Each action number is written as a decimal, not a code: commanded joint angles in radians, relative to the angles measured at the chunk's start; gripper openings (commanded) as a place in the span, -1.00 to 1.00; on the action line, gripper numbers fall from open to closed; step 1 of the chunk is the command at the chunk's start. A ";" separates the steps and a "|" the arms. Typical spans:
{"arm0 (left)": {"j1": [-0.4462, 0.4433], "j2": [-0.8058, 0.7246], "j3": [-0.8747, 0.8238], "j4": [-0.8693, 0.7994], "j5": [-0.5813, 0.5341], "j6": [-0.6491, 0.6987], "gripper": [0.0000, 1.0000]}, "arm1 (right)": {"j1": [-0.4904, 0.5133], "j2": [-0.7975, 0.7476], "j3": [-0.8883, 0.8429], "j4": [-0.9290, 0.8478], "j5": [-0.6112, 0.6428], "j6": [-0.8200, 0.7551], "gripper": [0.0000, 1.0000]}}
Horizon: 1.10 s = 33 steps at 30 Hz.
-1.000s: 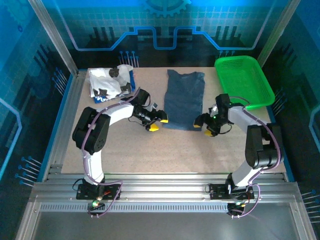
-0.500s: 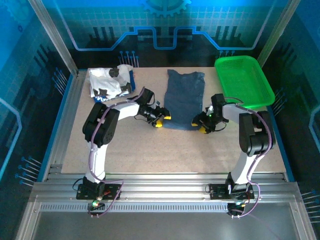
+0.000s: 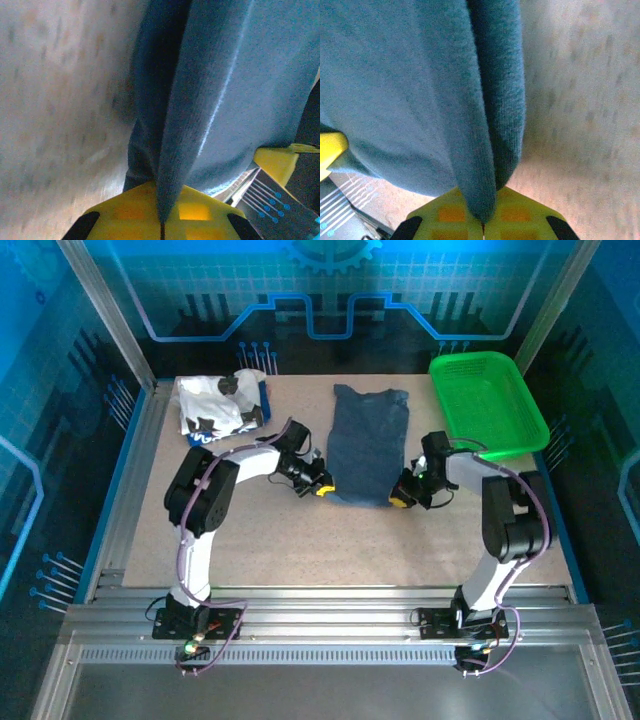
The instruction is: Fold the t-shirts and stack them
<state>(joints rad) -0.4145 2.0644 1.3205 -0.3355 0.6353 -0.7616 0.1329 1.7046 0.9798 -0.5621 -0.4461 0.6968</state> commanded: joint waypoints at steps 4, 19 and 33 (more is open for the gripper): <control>0.001 -0.192 -0.177 -0.065 0.029 0.022 -0.91 | 0.109 -0.203 -0.134 -0.145 0.004 0.081 -1.00; -0.028 -0.354 -0.132 -0.268 0.160 0.036 -0.93 | 0.209 -0.490 -0.115 -0.357 0.060 0.203 -1.00; 0.034 -0.179 0.248 -0.403 0.236 0.077 -0.99 | 0.060 -0.350 0.196 -0.471 0.052 0.038 -1.00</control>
<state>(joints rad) -0.3954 1.8374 1.4956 -0.6846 0.8246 -0.7074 0.2237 1.3155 1.1160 -0.9642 -0.3973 0.7994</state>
